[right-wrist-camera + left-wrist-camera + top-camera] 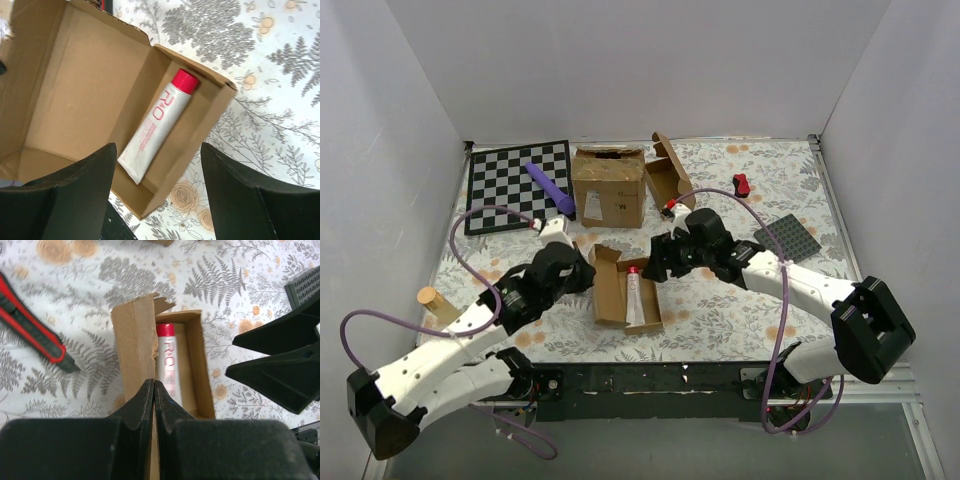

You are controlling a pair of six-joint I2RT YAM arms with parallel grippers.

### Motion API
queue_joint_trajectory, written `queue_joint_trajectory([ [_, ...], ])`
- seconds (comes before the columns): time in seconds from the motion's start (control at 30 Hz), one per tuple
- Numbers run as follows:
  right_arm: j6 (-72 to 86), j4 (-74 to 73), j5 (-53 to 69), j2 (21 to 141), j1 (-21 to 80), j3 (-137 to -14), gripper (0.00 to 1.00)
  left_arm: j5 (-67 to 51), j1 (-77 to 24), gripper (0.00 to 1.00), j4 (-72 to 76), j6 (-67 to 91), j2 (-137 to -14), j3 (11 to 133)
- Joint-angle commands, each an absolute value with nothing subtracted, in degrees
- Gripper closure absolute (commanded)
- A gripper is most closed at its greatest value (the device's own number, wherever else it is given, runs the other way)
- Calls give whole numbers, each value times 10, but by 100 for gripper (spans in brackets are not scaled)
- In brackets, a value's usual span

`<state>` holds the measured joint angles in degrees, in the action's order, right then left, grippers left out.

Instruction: Unpack the express box

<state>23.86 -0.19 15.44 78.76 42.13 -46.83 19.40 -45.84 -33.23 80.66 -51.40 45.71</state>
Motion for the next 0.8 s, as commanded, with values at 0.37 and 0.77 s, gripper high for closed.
queue_joint_trajectory([
  [0.37, 183, -148, 42, 902, 508, -627, 23, 235, -456, 100, -260, 879, -330, 329],
  [0.77, 185, -156, 30, 991, 528, -663, 23, 227, -456, 100, -260, 869, -315, 326],
])
